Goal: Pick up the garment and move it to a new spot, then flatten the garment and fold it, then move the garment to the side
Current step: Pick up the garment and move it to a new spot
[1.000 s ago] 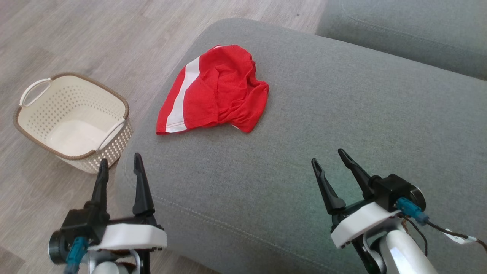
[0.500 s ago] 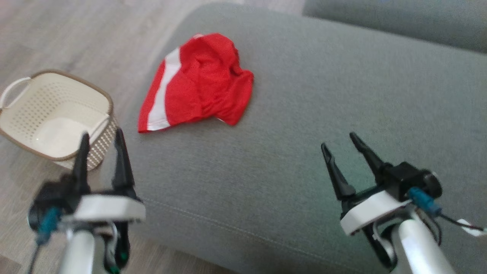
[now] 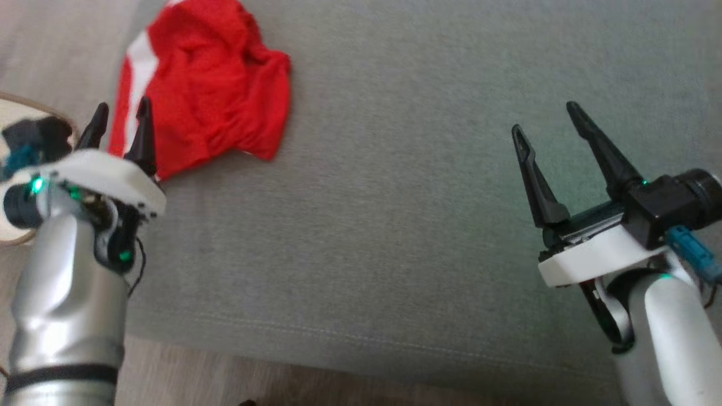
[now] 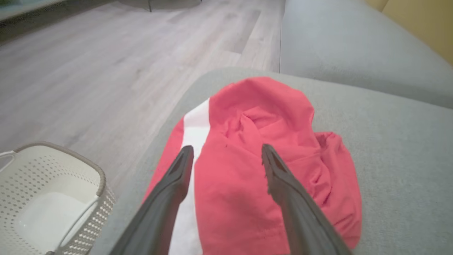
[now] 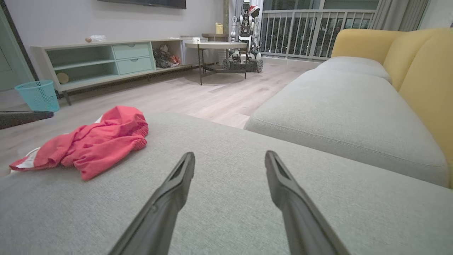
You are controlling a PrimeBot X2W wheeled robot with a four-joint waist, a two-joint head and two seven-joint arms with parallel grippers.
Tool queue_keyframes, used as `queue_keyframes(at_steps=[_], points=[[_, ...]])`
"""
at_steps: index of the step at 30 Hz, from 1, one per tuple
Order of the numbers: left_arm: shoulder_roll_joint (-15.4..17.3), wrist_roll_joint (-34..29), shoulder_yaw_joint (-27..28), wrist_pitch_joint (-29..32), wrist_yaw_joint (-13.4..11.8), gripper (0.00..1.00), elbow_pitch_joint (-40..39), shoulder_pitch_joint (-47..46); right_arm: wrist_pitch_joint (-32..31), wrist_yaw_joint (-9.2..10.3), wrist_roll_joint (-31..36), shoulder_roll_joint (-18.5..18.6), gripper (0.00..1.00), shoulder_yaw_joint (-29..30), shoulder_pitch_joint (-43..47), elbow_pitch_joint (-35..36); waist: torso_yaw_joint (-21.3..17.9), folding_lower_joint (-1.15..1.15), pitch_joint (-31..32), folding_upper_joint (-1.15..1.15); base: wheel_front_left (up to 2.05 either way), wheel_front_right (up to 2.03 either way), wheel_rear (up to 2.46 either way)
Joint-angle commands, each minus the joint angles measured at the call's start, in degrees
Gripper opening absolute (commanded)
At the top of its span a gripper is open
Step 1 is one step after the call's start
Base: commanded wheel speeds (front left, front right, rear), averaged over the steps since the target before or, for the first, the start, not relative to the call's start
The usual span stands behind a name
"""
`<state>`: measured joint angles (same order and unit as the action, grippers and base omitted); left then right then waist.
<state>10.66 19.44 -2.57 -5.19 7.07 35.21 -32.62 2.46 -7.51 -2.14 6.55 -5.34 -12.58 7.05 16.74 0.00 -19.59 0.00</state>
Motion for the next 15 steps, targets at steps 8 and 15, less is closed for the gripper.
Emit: queue_keyframes(at_steps=[8,15], points=[[6.1,2.6,-1.5,6.1,0.4,1.0,13.4,-12.2,-1.6,0.02,0.5,0.7,1.0,-1.0,-2.5,6.3,-6.3,0.0,-5.9,0.0,0.0,0.0,0.0],[6.5,1.9,-3.0,8.9,-0.2,1.0,21.7,-15.7,-1.4,0.02,0.6,0.5,1.0,-0.5,-2.5,6.9,-7.7,0.0,-6.5,0.0,0.0,0.0,0.0]])
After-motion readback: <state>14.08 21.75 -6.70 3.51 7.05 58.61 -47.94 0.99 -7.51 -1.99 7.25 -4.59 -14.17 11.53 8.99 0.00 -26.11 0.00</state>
